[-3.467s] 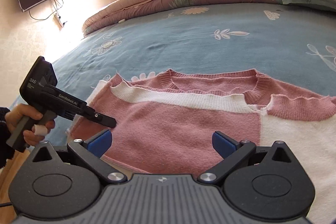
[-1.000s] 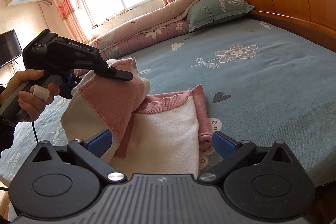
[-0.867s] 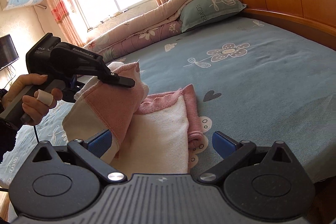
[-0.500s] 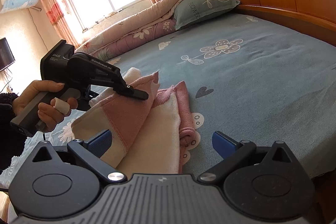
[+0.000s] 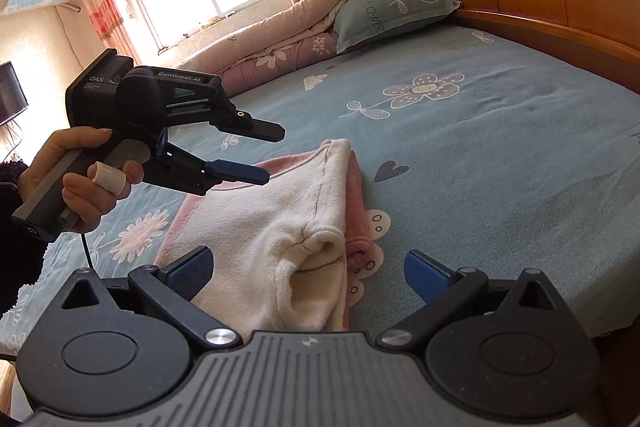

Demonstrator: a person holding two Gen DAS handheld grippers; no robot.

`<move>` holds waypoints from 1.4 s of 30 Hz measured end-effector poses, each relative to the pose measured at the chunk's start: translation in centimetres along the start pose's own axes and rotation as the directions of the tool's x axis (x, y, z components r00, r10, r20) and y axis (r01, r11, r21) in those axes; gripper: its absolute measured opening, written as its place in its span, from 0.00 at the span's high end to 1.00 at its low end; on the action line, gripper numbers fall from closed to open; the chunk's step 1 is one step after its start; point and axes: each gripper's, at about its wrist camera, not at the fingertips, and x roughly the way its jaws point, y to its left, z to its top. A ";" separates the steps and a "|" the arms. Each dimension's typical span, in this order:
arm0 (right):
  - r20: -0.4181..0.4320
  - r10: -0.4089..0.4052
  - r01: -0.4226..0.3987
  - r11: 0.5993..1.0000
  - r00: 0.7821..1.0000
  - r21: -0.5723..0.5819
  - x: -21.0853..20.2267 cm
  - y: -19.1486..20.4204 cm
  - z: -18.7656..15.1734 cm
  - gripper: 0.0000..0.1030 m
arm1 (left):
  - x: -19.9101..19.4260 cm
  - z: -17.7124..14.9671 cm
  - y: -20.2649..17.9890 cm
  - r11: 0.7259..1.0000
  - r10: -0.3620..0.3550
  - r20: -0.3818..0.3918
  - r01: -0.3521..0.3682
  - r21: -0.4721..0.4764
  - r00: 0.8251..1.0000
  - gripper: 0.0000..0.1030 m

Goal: Fold clothes
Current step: 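Open the left gripper and release the folded side onto the sweater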

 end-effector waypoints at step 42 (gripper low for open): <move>-0.236 0.109 -0.136 0.985 0.966 -0.103 7.9 3.9 -2.2 0.03 | -4.7 -5.8 4.2 0.922 0.178 0.206 -0.236 0.308 0.962 0.35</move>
